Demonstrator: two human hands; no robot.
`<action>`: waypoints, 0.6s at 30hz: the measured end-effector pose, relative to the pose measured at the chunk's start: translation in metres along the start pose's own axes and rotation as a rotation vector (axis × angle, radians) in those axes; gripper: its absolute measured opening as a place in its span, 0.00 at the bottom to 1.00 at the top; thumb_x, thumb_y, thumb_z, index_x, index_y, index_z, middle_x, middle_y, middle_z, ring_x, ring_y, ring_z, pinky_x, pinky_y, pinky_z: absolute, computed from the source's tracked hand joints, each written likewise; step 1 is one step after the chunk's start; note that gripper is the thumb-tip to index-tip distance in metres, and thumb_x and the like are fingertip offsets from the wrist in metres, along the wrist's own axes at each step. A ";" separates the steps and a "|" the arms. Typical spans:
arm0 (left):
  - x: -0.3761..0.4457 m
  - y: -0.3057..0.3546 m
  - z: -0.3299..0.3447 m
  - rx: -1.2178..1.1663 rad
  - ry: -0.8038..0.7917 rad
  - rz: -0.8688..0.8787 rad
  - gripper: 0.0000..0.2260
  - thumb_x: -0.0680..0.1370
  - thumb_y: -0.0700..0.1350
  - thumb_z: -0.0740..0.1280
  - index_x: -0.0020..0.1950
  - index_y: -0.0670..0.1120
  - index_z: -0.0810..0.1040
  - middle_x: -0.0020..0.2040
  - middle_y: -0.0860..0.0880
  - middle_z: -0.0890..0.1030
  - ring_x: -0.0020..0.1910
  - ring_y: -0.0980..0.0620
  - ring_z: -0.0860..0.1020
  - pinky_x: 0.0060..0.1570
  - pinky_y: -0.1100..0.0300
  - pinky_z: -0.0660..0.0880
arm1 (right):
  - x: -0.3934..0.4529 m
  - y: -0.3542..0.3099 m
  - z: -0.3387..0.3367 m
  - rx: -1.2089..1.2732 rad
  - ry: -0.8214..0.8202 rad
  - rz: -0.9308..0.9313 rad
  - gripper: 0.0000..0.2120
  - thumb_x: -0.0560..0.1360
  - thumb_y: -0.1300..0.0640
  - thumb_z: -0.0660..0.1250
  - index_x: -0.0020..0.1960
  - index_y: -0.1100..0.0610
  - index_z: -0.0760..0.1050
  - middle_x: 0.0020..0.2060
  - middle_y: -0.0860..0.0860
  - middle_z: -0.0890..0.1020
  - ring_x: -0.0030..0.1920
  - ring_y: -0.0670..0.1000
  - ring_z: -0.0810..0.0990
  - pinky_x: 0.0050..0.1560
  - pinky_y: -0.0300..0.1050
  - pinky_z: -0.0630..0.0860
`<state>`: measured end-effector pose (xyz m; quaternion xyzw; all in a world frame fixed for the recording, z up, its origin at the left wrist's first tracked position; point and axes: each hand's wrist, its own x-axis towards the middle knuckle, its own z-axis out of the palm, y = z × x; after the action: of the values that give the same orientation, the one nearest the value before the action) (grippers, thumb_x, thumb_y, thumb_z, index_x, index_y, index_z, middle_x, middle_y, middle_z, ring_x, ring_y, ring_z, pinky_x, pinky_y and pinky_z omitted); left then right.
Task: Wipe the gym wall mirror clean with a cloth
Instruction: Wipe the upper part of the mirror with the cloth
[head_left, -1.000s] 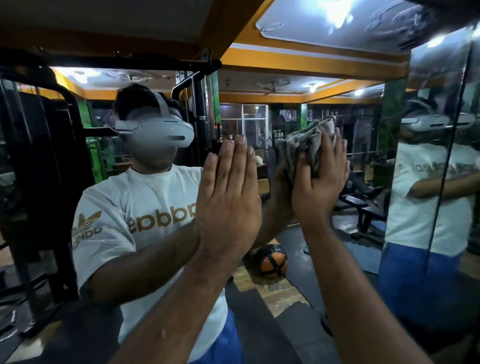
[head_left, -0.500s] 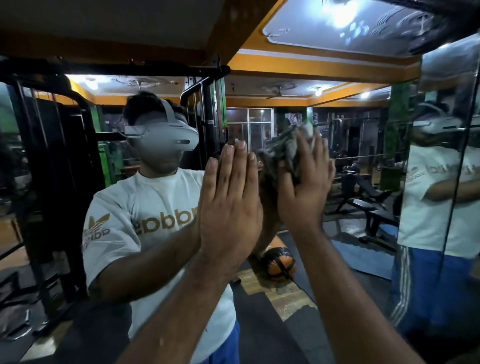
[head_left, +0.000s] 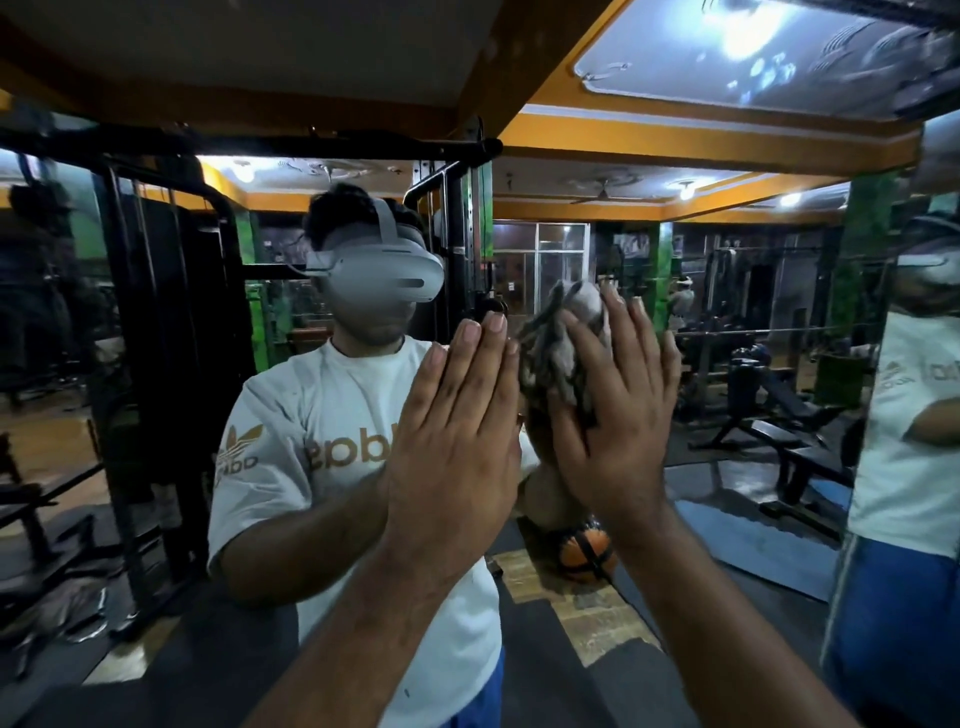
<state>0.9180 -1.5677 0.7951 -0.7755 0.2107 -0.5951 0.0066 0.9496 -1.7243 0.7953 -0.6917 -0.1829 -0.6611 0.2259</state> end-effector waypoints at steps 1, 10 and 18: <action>0.000 0.001 -0.001 -0.006 -0.003 -0.011 0.26 0.83 0.45 0.56 0.80 0.38 0.60 0.82 0.40 0.56 0.82 0.44 0.53 0.79 0.43 0.56 | -0.005 0.008 -0.003 -0.026 -0.002 -0.014 0.27 0.79 0.49 0.62 0.77 0.50 0.68 0.80 0.57 0.66 0.83 0.55 0.57 0.81 0.65 0.51; -0.015 -0.011 -0.022 0.009 -0.006 -0.207 0.31 0.82 0.51 0.63 0.80 0.38 0.59 0.82 0.41 0.55 0.82 0.45 0.51 0.80 0.45 0.50 | 0.004 -0.012 0.004 0.072 0.032 0.146 0.29 0.78 0.46 0.61 0.78 0.53 0.71 0.81 0.56 0.65 0.83 0.57 0.57 0.81 0.66 0.49; -0.018 -0.032 -0.033 -0.132 0.011 -0.100 0.26 0.82 0.45 0.58 0.80 0.39 0.61 0.81 0.42 0.59 0.81 0.46 0.54 0.79 0.46 0.54 | 0.020 -0.029 0.008 0.099 0.160 0.454 0.33 0.74 0.50 0.61 0.80 0.50 0.68 0.82 0.53 0.63 0.83 0.55 0.55 0.81 0.68 0.47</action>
<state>0.8944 -1.5248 0.7967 -0.7805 0.2104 -0.5838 -0.0755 0.9409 -1.6964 0.8168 -0.6488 -0.0365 -0.6362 0.4158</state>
